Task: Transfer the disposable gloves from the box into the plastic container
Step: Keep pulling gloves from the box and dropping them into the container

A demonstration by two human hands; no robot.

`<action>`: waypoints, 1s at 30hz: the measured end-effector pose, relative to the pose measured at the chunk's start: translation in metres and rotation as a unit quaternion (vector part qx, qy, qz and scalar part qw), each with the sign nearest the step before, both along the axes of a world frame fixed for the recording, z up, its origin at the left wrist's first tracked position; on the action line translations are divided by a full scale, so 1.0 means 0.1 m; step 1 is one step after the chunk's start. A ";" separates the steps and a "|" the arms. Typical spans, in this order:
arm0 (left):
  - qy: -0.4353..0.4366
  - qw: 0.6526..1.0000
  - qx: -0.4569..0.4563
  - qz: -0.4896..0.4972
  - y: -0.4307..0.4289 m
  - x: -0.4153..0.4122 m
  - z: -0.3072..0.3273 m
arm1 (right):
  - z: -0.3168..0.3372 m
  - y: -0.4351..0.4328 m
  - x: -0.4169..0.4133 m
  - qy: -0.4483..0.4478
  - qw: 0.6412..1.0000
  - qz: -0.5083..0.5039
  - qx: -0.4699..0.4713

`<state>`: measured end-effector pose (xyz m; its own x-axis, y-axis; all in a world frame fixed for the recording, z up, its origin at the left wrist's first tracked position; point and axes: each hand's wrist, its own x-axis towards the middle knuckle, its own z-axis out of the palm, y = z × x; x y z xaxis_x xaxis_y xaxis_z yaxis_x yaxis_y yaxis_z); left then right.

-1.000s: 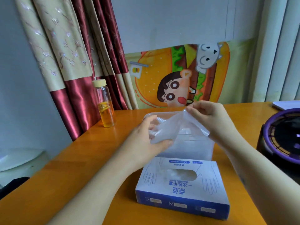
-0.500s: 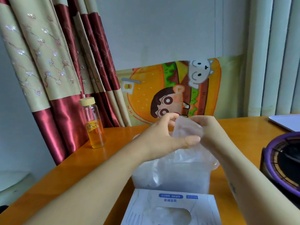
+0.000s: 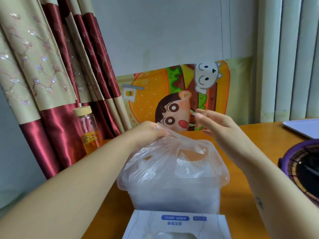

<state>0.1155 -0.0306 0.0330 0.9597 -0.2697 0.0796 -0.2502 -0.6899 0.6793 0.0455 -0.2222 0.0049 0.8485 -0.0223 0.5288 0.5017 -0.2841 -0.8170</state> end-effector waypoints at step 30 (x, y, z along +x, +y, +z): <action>0.096 0.867 0.477 -0.109 -0.03 -0.09 -0.54 | -0.29 0.21 0.11 0.180 0.837 -0.151 -0.494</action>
